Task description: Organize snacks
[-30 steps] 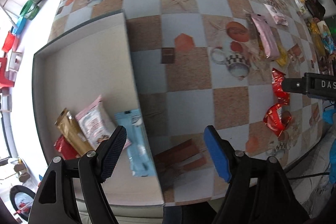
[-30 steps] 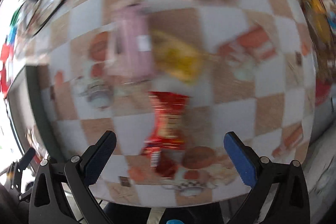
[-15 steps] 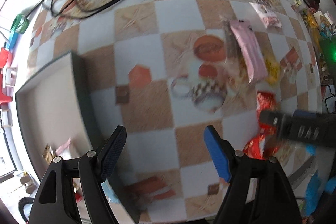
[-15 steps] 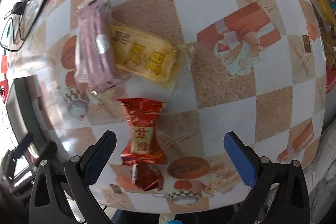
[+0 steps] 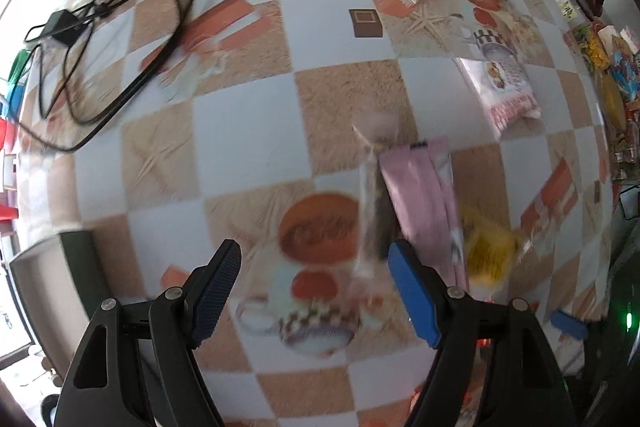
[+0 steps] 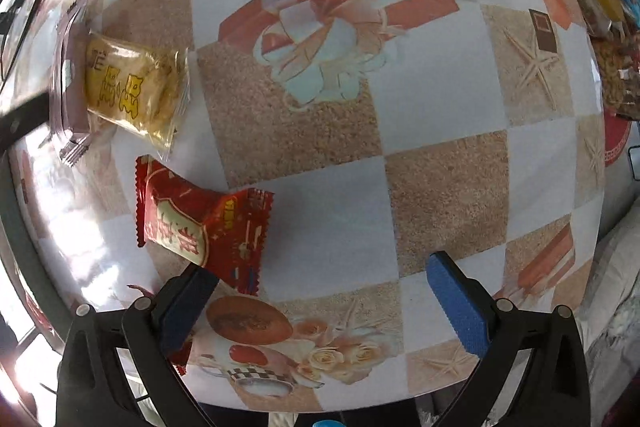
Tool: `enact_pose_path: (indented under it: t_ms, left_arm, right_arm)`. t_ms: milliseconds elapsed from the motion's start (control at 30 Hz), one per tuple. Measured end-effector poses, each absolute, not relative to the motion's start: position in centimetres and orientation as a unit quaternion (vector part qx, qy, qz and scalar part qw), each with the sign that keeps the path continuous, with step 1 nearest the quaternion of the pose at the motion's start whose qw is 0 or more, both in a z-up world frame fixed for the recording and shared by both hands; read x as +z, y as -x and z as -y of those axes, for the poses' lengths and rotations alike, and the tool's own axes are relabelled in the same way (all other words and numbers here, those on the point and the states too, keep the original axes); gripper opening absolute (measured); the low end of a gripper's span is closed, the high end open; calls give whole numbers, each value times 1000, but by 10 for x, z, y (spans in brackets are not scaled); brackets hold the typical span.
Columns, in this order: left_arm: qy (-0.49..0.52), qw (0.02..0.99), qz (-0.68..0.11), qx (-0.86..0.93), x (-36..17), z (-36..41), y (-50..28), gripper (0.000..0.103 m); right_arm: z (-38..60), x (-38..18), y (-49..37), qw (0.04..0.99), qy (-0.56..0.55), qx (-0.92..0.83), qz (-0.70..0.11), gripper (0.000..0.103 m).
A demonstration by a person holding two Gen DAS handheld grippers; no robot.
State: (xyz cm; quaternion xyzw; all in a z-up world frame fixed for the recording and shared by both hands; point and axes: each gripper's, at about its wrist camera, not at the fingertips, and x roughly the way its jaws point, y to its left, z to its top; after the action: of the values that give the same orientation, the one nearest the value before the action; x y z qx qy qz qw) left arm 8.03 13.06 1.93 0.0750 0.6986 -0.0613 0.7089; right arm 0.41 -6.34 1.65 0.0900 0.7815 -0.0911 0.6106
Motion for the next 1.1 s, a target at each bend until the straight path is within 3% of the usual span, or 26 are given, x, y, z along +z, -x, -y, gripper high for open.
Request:
enact_pose_path:
  t_ms: [267, 333, 467, 833, 1100]
  left_arm:
    - [-71, 705, -703, -60, 9, -114, -117, 77]
    - [-72, 707, -700, -64, 10, -112, -121, 67]
    - [-87, 707, -697, -84, 17, -109, -111, 20]
    - [-83, 699, -707, -69, 18, -151, -13, 23]
    - [-72, 702, -707, -46, 18, -158, -23, 54]
  right_arm:
    - [44, 22, 20, 615, -85, -89, -779, 103]
    - [40, 19, 22, 617, -84, -90, -777, 103]
    - [34, 18, 24, 625, -79, -89, -772, 103]
    - [23, 32, 39, 626, -58, -72, -775, 103]
    - [29, 60, 41, 640, -212, -76, -735, 103]
